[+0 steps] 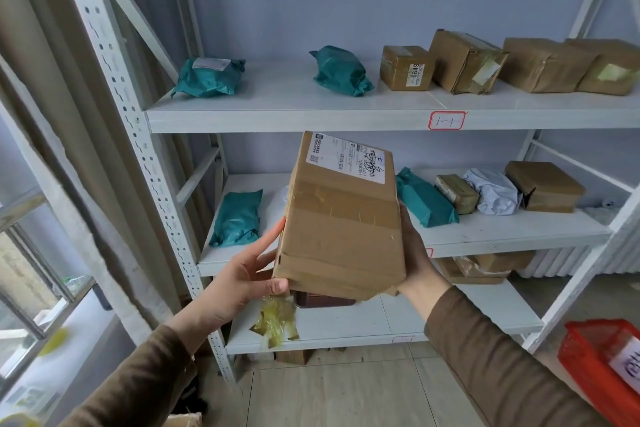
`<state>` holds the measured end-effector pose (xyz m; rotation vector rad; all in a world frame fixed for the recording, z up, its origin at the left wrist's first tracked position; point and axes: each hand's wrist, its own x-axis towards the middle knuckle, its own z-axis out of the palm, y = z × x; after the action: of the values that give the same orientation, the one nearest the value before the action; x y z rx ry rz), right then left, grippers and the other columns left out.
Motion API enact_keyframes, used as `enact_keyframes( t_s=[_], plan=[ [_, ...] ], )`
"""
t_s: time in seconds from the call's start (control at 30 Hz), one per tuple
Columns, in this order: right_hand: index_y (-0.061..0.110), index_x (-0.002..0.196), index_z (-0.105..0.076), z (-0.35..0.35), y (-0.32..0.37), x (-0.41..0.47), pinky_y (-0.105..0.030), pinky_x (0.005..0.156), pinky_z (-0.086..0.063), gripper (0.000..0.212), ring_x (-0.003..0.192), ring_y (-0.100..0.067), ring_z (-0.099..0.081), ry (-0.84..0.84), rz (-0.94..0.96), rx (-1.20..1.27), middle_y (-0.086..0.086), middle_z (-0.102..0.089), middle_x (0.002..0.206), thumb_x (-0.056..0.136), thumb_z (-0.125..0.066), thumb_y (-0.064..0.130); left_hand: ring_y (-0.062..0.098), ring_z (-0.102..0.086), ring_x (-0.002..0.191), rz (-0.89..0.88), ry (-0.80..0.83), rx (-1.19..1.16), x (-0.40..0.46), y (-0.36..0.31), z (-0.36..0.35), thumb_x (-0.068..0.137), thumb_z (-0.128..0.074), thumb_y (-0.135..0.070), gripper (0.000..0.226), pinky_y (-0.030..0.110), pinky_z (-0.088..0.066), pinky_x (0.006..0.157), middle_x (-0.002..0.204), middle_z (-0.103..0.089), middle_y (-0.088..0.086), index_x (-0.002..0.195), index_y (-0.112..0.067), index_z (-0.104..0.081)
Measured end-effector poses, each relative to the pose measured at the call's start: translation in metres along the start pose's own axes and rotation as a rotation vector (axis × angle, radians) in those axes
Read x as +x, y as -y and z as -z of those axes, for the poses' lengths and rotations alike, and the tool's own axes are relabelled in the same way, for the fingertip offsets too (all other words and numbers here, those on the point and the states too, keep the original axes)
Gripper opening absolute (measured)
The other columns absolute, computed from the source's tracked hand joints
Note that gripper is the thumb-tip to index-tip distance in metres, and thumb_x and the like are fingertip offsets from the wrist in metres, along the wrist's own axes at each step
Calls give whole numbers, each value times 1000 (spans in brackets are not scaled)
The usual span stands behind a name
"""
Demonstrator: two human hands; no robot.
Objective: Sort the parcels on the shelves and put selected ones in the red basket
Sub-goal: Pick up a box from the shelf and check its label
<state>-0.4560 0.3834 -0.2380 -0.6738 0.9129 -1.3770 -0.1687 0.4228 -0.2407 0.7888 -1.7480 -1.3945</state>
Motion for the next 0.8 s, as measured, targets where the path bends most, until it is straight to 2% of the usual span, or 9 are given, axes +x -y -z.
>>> enact_keyframes(
  t_s=[0.03,0.13,0.23,0.37,0.43,0.5,0.6,0.7,0.8],
  plan=[
    [19,147,-49,2,2,-2,-42,73,-60,98,100,-33,-68,18,8,8,-17,-65,130,68,-81,68,21,-34,153,-7,5,38,0,-1,-1,90,-70,10,97,55,-35,120,167,-34,-5,164,-28,-21],
    [21,143,-58,7,6,-11,-41,71,-61,64,105,-32,-71,55,46,-38,-18,-68,133,91,-64,60,16,-20,158,-21,28,137,0,0,-1,90,-77,-2,99,60,-17,126,171,-23,-9,164,-32,-19],
    [18,124,-70,1,13,-19,-38,66,-61,49,92,-26,-75,66,26,-11,-13,-75,115,97,-58,57,9,-11,159,-14,49,137,-2,-11,-7,85,-82,-34,104,60,-8,127,171,-14,-17,164,-39,-14],
    [24,105,-75,-19,33,-19,-39,72,-63,36,90,-21,-75,84,91,-22,-5,-78,104,99,-55,54,3,-11,157,-96,0,94,2,-33,-21,85,-59,-76,99,48,-10,128,170,-13,-23,164,-41,-11],
    [27,102,-77,-40,54,-15,-38,75,-63,37,93,-21,-76,122,112,-54,-4,-79,106,99,-53,55,10,-16,158,-124,-115,62,14,-44,-20,87,-54,-78,95,52,-11,128,170,-20,-14,164,-38,-16],
    [27,117,-73,-65,74,-4,-39,78,-63,41,105,-24,-75,113,128,-79,-7,-77,117,98,-56,57,16,-29,154,-147,-237,35,32,-59,-16,90,-52,-76,89,54,-17,128,166,-35,-7,163,-32,-25],
    [20,141,-58,-96,96,22,-45,94,-59,67,124,-31,-66,111,220,-103,-14,-67,136,89,-65,61,9,-56,133,-161,-437,-65,61,-91,-6,93,-48,-70,67,51,-31,123,142,-64,-10,148,-31,-50],
    [24,138,-63,-130,122,40,-40,94,-58,57,123,-25,-66,173,249,-168,-7,-70,134,97,-53,63,17,-65,124,-177,-522,-185,93,-124,13,97,-45,-63,47,53,-42,116,131,-72,-5,132,-36,-62],
    [34,127,-65,-160,141,64,-38,106,-50,53,124,-18,-62,173,234,-256,1,-68,133,96,-44,72,21,-66,123,-187,-593,-235,126,-149,42,97,-50,-63,40,52,-48,111,131,-71,-1,124,-37,-64]
  ],
)
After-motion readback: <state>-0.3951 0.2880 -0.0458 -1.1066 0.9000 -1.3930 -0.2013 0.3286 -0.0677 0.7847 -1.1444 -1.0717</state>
